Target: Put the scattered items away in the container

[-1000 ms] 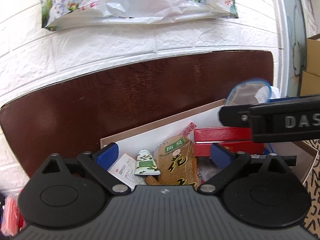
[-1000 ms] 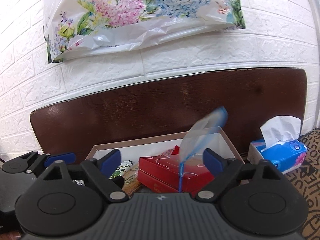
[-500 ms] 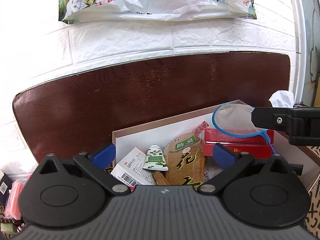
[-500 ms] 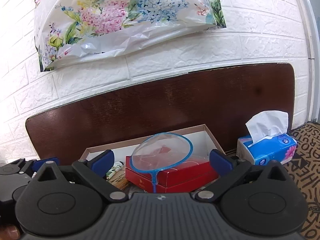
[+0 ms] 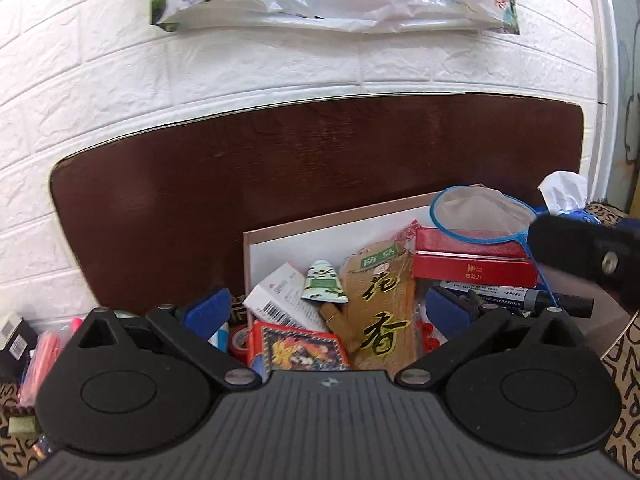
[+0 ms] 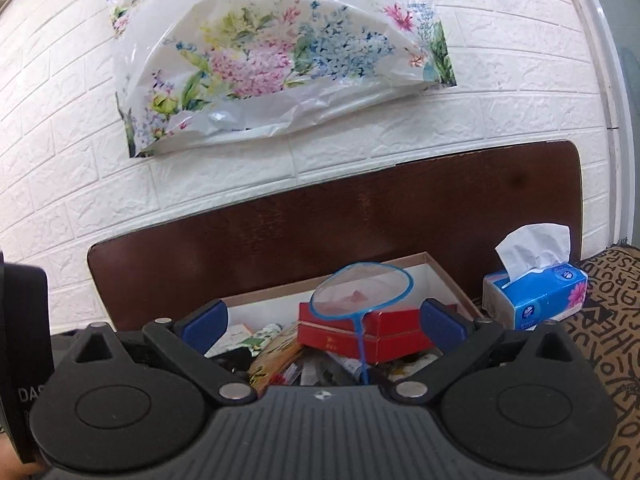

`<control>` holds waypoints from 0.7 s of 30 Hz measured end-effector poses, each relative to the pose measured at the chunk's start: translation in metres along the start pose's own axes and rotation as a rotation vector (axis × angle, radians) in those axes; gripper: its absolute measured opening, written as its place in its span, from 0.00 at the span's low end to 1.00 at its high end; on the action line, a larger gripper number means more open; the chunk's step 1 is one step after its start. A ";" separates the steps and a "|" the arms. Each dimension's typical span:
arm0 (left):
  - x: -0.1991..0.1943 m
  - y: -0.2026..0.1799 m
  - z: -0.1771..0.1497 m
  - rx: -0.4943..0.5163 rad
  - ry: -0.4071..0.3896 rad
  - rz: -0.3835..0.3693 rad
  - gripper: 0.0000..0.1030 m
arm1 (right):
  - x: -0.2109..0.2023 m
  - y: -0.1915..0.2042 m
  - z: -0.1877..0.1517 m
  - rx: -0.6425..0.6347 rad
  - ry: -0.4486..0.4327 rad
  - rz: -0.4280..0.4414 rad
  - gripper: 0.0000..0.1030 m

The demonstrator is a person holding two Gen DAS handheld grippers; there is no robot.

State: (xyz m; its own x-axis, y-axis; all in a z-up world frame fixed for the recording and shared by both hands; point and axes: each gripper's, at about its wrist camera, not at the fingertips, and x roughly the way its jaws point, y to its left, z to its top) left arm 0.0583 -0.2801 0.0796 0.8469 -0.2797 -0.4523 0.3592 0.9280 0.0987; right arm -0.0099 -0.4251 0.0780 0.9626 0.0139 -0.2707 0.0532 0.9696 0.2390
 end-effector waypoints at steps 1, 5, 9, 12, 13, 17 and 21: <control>-0.001 0.000 0.001 -0.005 0.001 0.003 1.00 | -0.001 0.002 0.000 -0.001 0.005 0.001 1.00; -0.006 0.000 0.002 -0.016 -0.014 0.005 1.00 | -0.007 0.010 -0.001 -0.024 0.001 0.005 1.00; -0.007 0.000 0.002 -0.029 -0.020 0.010 1.00 | -0.010 0.011 -0.001 -0.031 0.002 0.007 1.00; -0.009 0.000 0.001 -0.039 -0.035 0.017 1.00 | -0.011 0.011 -0.001 -0.031 0.001 0.008 1.00; -0.009 0.000 0.001 -0.041 -0.035 0.015 1.00 | -0.012 0.011 -0.001 -0.030 0.002 0.009 1.00; -0.009 -0.001 0.001 -0.051 -0.034 0.014 1.00 | -0.014 0.010 -0.002 -0.034 -0.002 0.004 1.00; -0.008 -0.001 0.000 -0.058 -0.029 0.006 1.00 | -0.014 0.008 -0.003 -0.023 -0.003 0.007 1.00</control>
State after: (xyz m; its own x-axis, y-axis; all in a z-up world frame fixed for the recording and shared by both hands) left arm 0.0508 -0.2787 0.0835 0.8604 -0.2798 -0.4259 0.3310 0.9423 0.0495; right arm -0.0235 -0.4167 0.0808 0.9636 0.0203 -0.2667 0.0402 0.9748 0.2194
